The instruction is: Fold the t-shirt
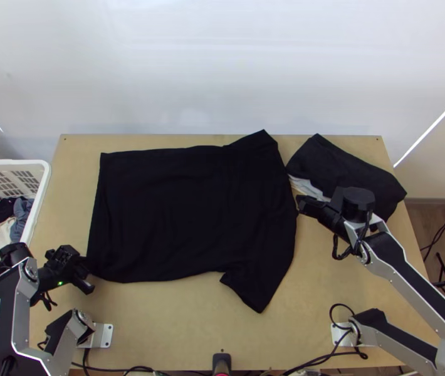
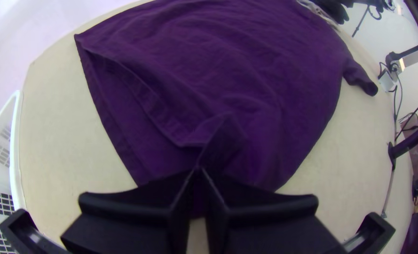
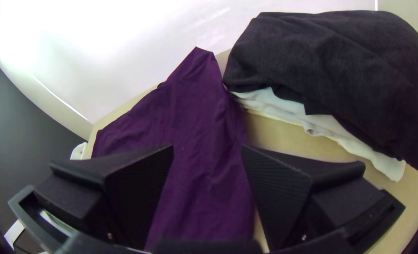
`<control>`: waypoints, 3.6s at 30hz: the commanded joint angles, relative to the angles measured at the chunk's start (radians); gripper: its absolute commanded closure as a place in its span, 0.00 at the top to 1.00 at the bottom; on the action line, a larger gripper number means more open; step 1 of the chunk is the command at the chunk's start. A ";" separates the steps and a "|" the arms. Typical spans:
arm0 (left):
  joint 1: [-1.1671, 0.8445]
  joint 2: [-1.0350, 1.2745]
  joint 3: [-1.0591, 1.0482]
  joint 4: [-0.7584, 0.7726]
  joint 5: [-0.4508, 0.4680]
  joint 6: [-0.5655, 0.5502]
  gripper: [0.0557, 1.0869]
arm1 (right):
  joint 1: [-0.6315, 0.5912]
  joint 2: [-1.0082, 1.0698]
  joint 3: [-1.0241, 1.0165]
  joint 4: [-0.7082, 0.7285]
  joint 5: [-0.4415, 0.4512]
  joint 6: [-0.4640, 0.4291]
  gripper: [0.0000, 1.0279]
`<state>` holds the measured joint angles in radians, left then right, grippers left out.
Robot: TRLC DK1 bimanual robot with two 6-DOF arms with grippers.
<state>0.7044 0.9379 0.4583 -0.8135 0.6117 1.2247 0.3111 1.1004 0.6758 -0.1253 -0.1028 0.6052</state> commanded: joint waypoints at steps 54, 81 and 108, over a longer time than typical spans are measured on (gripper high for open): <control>0.000 0.173 0.161 0.088 0.006 -0.306 0.04 | 0.108 0.062 -0.119 -0.386 -0.173 0.157 0.55; -0.197 0.113 0.244 0.188 -0.204 -1.108 0.04 | 0.143 -0.031 0.174 -0.307 -0.057 0.189 0.03; -0.430 0.111 1.120 0.298 -0.547 -1.636 0.04 | -0.018 -0.019 0.834 0.026 0.103 -0.117 0.03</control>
<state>0.2905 1.1572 1.4288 -0.5343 0.1276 -0.4065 0.3141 1.1824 1.4330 -0.1062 -0.0071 0.5285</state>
